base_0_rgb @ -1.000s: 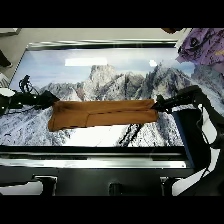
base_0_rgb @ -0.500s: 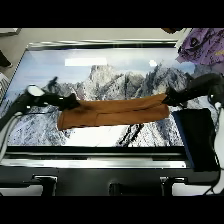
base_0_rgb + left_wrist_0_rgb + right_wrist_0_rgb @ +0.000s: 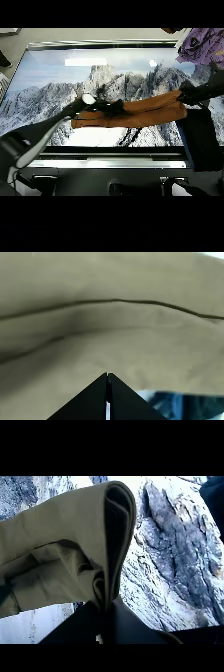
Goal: Fold the clothes and pants, and hang the long-sleeved shirts on hangers.
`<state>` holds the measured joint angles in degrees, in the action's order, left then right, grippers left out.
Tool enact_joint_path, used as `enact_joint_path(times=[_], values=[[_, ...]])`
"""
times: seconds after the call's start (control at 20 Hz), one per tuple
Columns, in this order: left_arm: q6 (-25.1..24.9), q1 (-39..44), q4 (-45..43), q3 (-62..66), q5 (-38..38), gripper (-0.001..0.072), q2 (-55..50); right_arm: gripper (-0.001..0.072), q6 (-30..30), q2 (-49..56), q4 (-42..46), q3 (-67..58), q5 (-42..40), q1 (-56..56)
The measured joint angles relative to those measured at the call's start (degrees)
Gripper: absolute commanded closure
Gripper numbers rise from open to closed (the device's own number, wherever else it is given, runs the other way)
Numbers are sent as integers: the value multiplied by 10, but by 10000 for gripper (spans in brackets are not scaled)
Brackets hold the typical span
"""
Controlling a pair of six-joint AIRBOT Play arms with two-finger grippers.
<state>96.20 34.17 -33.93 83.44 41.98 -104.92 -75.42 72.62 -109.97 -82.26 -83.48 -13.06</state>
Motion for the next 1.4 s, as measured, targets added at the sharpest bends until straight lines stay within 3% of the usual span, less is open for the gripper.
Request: enact_joint_path(times=[0.4,0.8,0.95,1.15,1.4], values=[[88,99,21,176,-15,694,-142,688,57,-22,24,-78,-49,0],[96,110,32,259,2,696,-199,688,76,-23,55,-99,-73,0],[92,83,-26,266,74,697,-179,689,87,-23,64,-100,-70,0],[97,16,-173,268,186,694,-108,689,120,-23,45,-100,-48,21],[80,-108,-307,269,291,693,2,689,220,-12,35,-100,17,147]])
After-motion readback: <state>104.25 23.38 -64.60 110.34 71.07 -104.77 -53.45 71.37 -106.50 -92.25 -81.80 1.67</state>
